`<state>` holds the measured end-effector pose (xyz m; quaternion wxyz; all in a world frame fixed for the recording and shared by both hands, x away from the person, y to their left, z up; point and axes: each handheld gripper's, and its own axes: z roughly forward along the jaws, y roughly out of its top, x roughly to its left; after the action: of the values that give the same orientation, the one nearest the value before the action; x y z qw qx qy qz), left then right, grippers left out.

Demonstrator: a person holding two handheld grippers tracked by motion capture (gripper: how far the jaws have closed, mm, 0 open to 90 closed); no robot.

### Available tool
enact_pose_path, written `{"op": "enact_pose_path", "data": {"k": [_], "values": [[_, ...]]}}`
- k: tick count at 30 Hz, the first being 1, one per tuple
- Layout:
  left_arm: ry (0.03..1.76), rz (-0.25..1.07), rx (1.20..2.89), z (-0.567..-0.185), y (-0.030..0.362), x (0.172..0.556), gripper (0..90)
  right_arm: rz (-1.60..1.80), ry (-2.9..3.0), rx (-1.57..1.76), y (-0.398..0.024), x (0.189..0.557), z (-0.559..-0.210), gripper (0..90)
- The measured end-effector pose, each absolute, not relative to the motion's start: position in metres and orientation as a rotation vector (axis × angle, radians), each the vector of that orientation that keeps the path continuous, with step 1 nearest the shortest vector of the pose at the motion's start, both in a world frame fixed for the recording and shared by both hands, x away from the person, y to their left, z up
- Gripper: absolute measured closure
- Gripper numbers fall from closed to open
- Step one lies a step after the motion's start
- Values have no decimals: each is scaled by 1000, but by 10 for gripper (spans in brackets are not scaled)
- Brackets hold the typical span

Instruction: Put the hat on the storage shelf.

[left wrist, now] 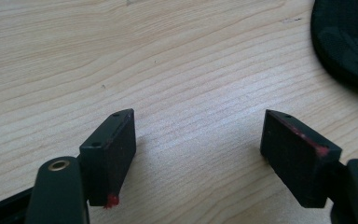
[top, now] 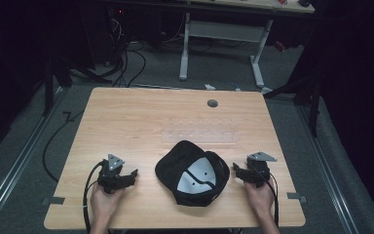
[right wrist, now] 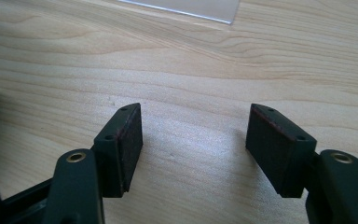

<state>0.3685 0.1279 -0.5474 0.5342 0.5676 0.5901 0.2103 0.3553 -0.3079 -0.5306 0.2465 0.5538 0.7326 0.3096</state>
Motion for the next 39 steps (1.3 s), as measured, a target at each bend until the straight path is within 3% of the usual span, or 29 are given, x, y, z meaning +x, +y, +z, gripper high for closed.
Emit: {"op": "enact_pose_path", "data": {"k": [32, 39], "values": [[1410, 504, 1351, -547, 128, 368, 267, 847, 2015, 1496, -309, 355, -531, 359], [1410, 504, 1352, -547, 128, 368, 267, 887, 2002, 1519, -311, 353, -530, 407]]}}
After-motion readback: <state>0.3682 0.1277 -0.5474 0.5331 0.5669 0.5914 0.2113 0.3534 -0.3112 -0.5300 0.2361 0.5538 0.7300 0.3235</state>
